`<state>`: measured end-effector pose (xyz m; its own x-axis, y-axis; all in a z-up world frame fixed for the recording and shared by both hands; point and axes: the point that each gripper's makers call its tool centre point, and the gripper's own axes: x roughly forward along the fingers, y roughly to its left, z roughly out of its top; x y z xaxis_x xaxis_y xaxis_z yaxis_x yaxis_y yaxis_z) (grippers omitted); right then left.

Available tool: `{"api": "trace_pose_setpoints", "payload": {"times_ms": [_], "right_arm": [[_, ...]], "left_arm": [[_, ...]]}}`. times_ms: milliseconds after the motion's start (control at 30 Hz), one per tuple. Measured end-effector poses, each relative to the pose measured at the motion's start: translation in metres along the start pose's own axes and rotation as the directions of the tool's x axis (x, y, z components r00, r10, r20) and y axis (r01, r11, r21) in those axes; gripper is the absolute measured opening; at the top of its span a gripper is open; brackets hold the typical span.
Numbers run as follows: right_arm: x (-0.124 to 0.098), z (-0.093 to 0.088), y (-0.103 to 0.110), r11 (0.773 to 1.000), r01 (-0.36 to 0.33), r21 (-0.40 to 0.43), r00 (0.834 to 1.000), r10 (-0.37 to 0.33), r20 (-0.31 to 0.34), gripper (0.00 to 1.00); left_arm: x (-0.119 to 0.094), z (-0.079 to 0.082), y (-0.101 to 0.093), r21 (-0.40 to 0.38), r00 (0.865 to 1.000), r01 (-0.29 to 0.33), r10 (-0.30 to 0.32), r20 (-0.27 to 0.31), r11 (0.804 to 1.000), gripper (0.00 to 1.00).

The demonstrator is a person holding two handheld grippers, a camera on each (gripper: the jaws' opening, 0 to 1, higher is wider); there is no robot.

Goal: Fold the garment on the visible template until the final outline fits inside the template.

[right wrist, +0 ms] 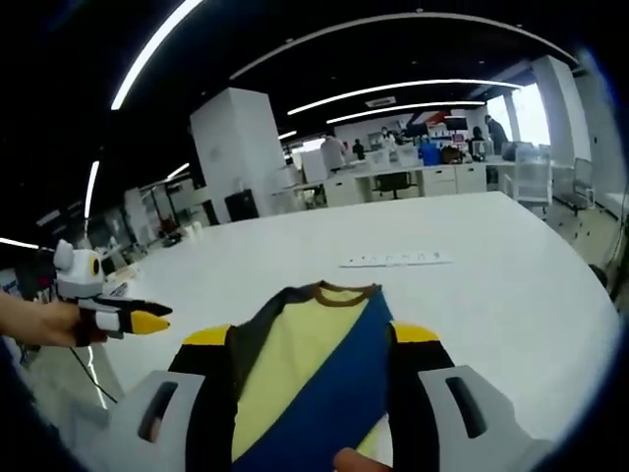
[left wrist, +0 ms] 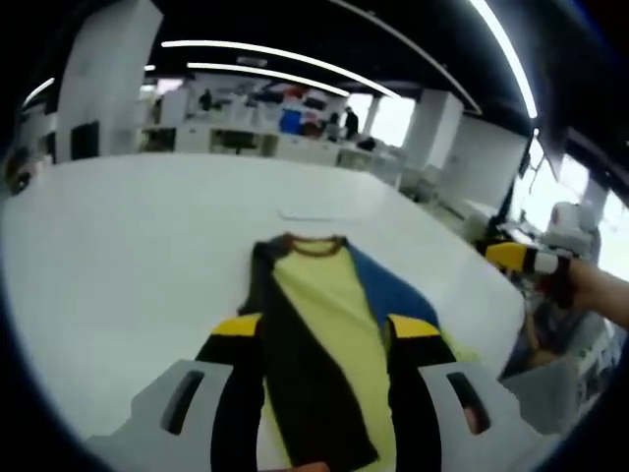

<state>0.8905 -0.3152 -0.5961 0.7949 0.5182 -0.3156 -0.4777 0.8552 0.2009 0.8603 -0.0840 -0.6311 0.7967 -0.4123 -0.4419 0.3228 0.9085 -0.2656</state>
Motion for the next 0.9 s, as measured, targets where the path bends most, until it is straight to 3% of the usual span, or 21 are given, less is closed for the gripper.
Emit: {"api": "trace_pose_setpoints", "payload": {"times_ms": [200, 600, 767, 900], "right_arm": [[-0.007, -0.007, 0.003, 1.000, 0.006, 0.011, 1.000, -0.006, -0.008, 0.62], [-0.010, -0.010, 0.006, 1.000, -0.001, 0.015, 1.000, 0.001, -0.015, 0.62], [-0.009, -0.014, 0.015, 1.000, -0.021, 0.011, 1.000, 0.021, -0.021, 0.62], [-0.008, -0.026, 0.031, 0.997, -0.061, -0.038, 0.997, 0.058, -0.059, 0.63]], "left_arm": [[-0.005, -0.014, -0.001, -0.023, 1.000, -0.006, 0.006, -0.011, 1.000, 0.46], [-0.010, -0.013, 0.003, -0.039, 1.000, -0.019, 0.019, -0.002, 0.999, 0.45], [-0.011, -0.014, 0.004, -0.043, 1.000, -0.023, 0.023, 0.000, 0.999, 0.45], [-0.012, -0.015, 0.004, -0.045, 1.000, -0.021, 0.021, 0.000, 0.999, 0.45]]}}
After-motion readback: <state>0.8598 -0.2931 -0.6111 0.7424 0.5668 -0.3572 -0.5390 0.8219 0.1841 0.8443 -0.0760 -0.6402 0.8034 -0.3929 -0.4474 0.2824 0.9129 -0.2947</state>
